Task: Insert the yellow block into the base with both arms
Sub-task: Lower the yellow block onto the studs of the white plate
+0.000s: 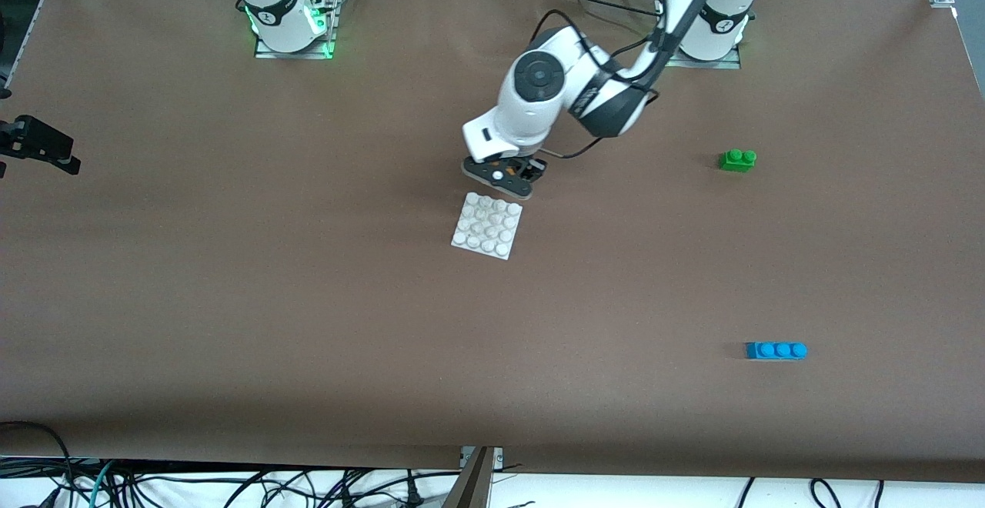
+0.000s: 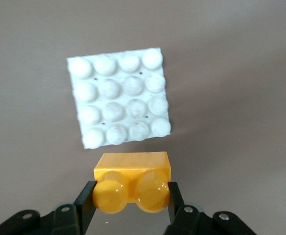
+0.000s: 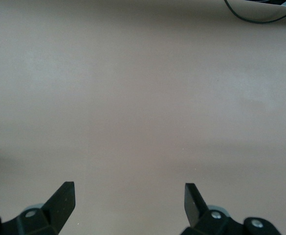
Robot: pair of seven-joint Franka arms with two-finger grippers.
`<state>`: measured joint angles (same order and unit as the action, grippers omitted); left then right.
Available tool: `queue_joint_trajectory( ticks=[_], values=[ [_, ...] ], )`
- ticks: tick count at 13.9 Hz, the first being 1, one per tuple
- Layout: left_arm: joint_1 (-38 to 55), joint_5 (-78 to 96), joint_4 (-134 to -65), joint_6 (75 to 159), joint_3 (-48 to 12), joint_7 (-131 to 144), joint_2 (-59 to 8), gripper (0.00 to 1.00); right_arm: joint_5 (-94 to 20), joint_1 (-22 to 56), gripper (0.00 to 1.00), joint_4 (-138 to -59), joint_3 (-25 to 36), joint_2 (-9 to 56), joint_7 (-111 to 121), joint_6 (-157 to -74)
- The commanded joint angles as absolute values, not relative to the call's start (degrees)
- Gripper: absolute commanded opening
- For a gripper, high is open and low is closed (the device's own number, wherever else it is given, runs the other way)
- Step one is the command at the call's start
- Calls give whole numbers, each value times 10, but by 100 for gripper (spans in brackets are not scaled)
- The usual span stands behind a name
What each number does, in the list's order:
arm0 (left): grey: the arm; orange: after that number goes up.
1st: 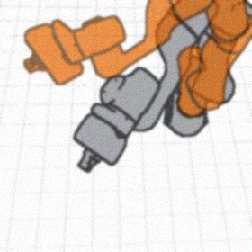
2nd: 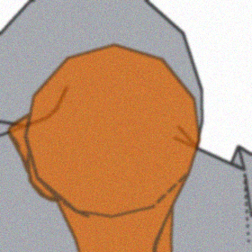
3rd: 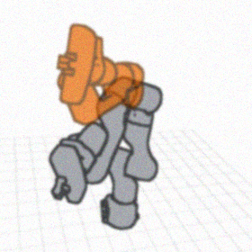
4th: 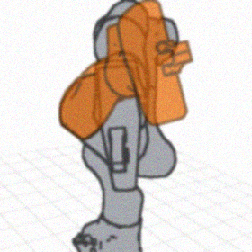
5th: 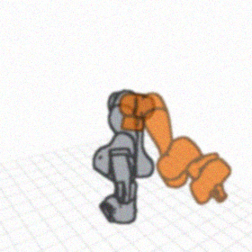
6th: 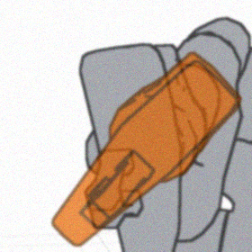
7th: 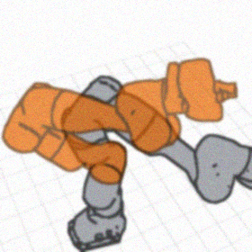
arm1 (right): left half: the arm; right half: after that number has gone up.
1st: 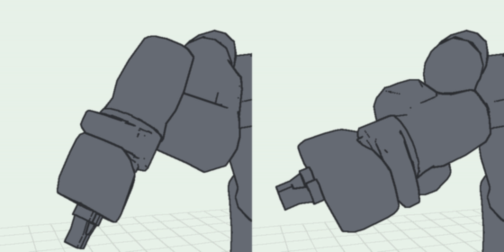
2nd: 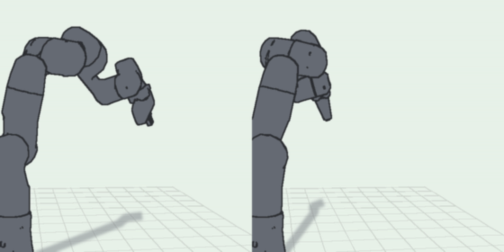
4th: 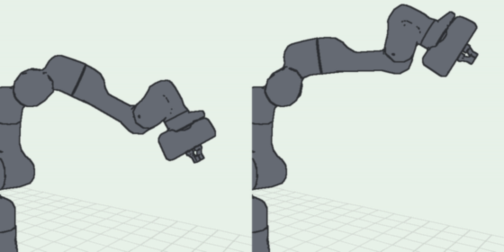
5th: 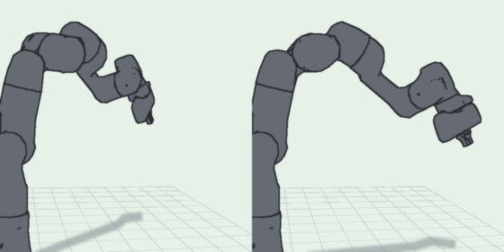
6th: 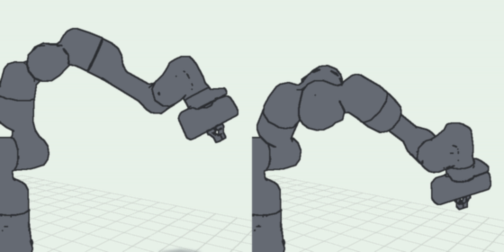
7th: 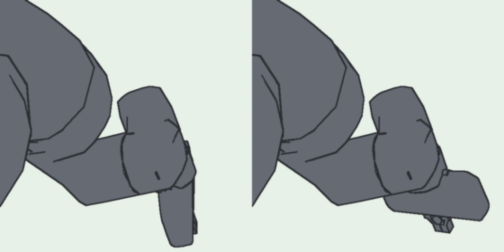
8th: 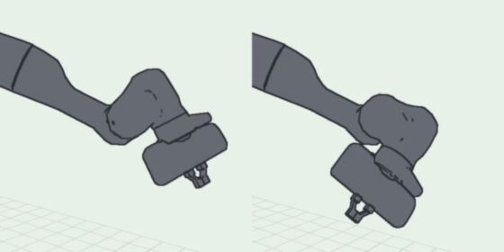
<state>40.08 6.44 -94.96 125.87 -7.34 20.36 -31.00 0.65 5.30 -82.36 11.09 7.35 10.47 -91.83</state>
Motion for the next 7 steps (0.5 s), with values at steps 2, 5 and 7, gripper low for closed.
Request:
queue_joint_trajectory(
  ticks=[2,5,7],
  values=[
    [420,39,-860,1199,-55,225,-373,0,11,47,99,-819,108,74,109,-916],
    [434,39,-784,1137,-38,255,-417,0,11,47,99,-819,108,74,109,-916],
    [434,42,-776,1138,-30,256,-424,0,11,48,99,-818,108,74,109,-916]
  ],
)
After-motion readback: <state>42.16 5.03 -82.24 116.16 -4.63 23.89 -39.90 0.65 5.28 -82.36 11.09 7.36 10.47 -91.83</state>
